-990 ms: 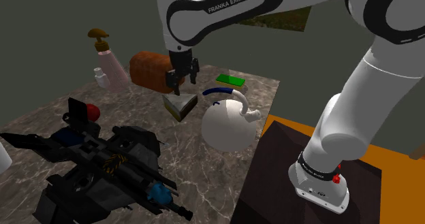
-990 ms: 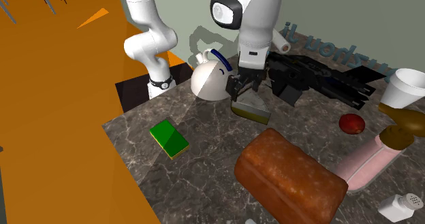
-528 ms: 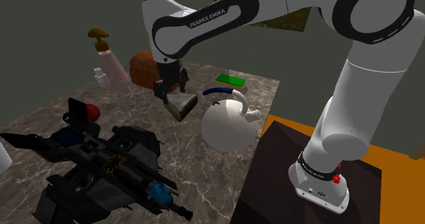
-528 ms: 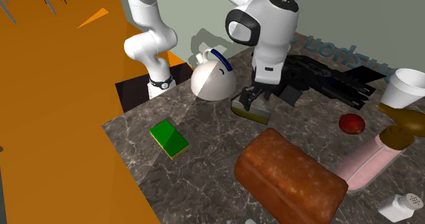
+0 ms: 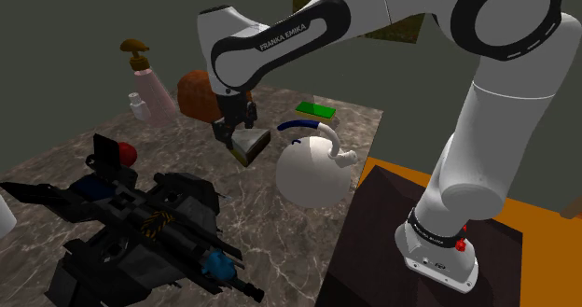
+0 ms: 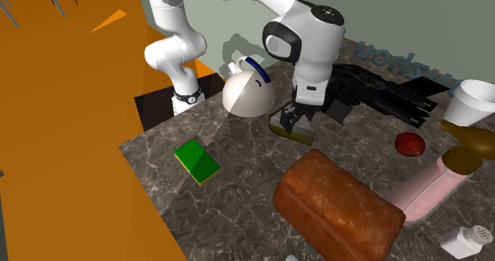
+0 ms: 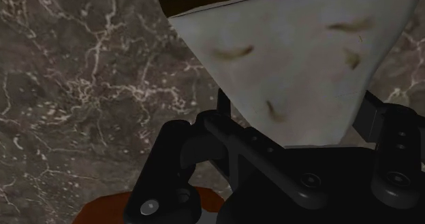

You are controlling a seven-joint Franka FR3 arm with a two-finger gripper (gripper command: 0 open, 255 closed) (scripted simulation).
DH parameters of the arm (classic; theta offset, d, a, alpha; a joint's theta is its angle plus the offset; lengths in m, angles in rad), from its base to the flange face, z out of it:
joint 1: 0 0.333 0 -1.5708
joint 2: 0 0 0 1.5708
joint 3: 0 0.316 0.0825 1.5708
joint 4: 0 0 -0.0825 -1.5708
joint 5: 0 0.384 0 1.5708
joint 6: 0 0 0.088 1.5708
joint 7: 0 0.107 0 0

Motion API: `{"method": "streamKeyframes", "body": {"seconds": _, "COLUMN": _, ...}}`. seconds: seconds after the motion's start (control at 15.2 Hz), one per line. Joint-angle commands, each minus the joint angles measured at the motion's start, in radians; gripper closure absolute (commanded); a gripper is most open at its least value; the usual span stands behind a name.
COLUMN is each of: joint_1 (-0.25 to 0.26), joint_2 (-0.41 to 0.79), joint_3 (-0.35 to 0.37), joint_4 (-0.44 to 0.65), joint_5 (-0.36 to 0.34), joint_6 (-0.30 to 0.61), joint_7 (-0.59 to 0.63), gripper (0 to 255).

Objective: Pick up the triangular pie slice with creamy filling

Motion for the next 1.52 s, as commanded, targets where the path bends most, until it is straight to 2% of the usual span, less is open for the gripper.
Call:
{"method": "streamKeyframes", "body": {"seconds": 0.0, "joint_1": 0.0, "joint_2": 0.001, "joint_3": 0.0, "joint_4": -0.001, "joint_5": 0.0, "joint_6": 0.0, "joint_7": 0.0, "gripper": 255}}
{"method": "streamKeyframes", "body": {"seconds": 0.4, "joint_1": 0.0, "joint_2": 0.001, "joint_3": 0.0, "joint_4": -0.002, "joint_5": 0.0, "joint_6": 0.001, "joint_7": 0.0, "gripper": 255}}
{"method": "streamKeyframes", "body": {"seconds": 1.45, "joint_1": -0.002, "joint_2": -0.039, "joint_3": 0.001, "joint_4": 0.155, "joint_5": 0.012, "joint_6": -0.195, "joint_7": -0.007, "gripper": 255}}
